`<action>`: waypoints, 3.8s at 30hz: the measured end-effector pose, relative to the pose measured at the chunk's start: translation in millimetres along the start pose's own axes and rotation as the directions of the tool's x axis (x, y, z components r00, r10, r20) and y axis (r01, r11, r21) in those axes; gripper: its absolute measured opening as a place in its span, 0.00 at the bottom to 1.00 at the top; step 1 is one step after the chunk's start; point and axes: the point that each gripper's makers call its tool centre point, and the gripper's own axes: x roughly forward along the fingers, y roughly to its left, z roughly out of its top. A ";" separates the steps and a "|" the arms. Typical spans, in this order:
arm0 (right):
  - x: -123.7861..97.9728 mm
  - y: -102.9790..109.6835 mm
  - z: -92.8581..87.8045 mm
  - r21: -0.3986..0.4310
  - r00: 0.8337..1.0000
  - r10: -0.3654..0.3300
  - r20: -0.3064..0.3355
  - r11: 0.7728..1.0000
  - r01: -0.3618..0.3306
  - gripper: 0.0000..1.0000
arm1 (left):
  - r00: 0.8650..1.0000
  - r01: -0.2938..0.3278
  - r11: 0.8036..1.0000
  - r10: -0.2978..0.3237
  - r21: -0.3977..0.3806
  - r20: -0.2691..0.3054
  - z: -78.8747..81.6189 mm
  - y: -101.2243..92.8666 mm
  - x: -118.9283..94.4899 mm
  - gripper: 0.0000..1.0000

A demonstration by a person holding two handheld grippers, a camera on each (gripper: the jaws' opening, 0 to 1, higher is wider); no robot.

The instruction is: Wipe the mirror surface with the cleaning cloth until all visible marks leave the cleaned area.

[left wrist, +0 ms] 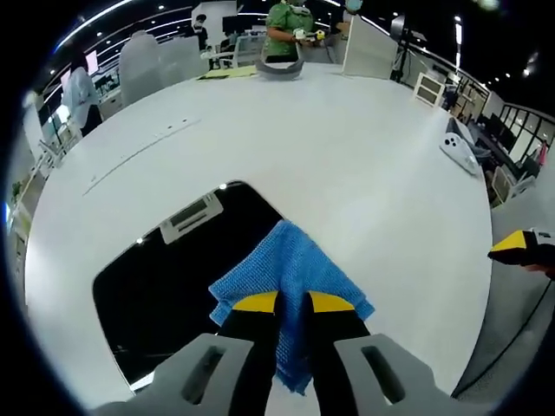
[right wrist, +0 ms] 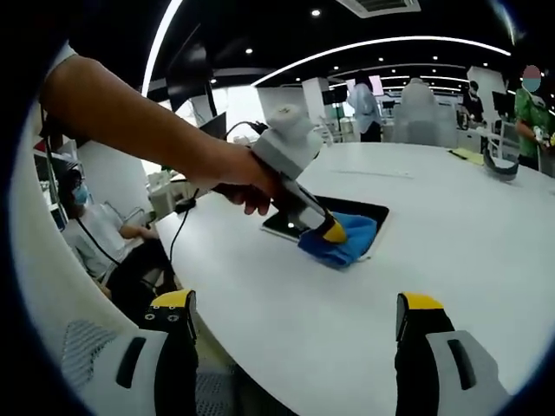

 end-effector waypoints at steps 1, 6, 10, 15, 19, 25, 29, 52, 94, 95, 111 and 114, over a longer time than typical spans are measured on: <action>-0.3 -0.7 0.6 0.006 1.000 -0.005 0.000 1.000 0.005 0.96 | 1.000 0.008 1.000 -0.007 -0.013 0.006 0.7 -0.3 0.4 0.10; -0.6 -5.0 1.9 0.020 0.999 -0.037 -0.007 0.999 0.037 0.96 | 0.999 0.033 0.999 -0.033 -0.006 0.009 1.6 0.6 1.2 0.08; -2.1 -7.4 3.2 0.036 0.998 -0.061 -0.006 0.997 0.061 0.96 | 0.999 0.050 0.998 -0.051 0.023 0.009 2.3 1.8 1.8 0.06; -2.1 -8.4 2.9 0.035 0.996 -0.086 -0.018 0.996 0.087 0.96 | 0.999 0.036 0.997 -0.038 0.067 0.014 2.7 0.8 2.2 0.06; -2.6 -8.9 4.0 0.038 0.994 -0.107 -0.024 0.993 0.108 0.96 | 0.999 0.038 0.997 -0.040 0.065 0.031 3.7 2.2 2.2 0.06; -1.1 -15.0 8.6 0.032 0.990 -0.135 -0.028 0.990 0.136 0.96 | 0.998 0.050 0.998 -0.051 0.036 0.037 5.0 3.1 2.9 0.06; 0.8 -19.4 15.3 0.027 0.989 -0.146 -0.024 0.989 0.147 0.96 | 0.997 0.058 0.998 -0.059 0.013 0.043 8.1 5.3 4.7 0.06; 4.3 -30.5 21.6 0.029 0.985 -0.172 -0.033 0.984 0.173 0.96 | 0.997 0.059 0.998 -0.060 0.014 0.040 22.2 16.0 14.5 0.05; 8.5 -27.1 18.9 0.012 0.971 -0.229 -0.066 0.973 0.230 0.95 | 0.996 0.070 0.997 -0.070 0.015 0.058 44.1 38.3 27.8 0.05; 8.4 -28.0 18.8 0.010 0.970 -0.234 -0.065 0.972 0.235 0.95 | 0.996 0.070 0.997 -0.071 0.015 0.058 44.7 39.0 28.2 0.05; 10.9 -30.8 23.2 0.023 0.963 -0.264 -0.054 0.964 0.266 0.95 | 0.996 0.072 0.997 -0.073 0.027 0.056 53.5 48.8 34.0 0.05; 12.0 -31.9 22.8 0.022 0.962 -0.266 -0.057 0.963 0.268 0.95 | 0.995 0.072 0.997 -0.074 0.029 0.060 56.1 51.5 35.5 0.05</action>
